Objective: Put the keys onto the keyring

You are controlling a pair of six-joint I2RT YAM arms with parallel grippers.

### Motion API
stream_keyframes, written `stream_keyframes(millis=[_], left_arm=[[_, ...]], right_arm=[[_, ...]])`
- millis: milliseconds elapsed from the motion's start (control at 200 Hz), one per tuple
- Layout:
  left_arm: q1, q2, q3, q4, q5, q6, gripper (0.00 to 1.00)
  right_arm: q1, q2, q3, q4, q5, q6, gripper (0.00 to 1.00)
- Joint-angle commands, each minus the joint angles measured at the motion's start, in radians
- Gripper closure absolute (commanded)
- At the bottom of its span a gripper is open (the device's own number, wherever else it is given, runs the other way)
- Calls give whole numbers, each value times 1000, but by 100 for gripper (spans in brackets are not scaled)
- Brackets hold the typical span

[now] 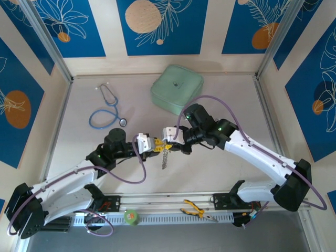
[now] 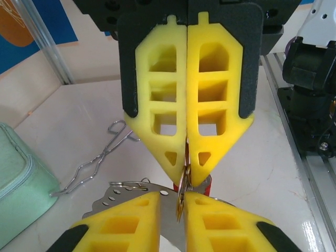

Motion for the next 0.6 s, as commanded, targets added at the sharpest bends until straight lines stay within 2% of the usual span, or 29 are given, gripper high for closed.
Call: stream_keyframes(millis=[0, 75, 145, 165, 215, 250, 420, 595], left_arm=[[-4, 8, 28, 14, 21, 13, 87], [-5, 4, 24, 24, 33, 8, 100], [-4, -6, 13, 32, 33, 2, 100], [-4, -10, 8, 38, 34, -1, 100], [-3, -21, -12, 73, 38, -18, 100], [-3, -27, -26, 105, 45, -32, 100], [-4, -21, -56, 205, 77, -70, 100], [-4, -19, -67, 241, 100, -86, 100]], right_arm=[[29, 26, 58, -58, -21, -35, 100], [28, 41, 81, -70, -34, -21, 100], [1, 22, 65, -26, -75, 38, 100], [-15, 9, 51, -6, -99, 58, 94], [-60, -29, 2, 56, -167, 103, 72], [-82, -51, -41, 99, -204, 119, 67], [-96, -66, -106, 140, -246, 130, 65], [-92, -69, -134, 176, -253, 142, 68]])
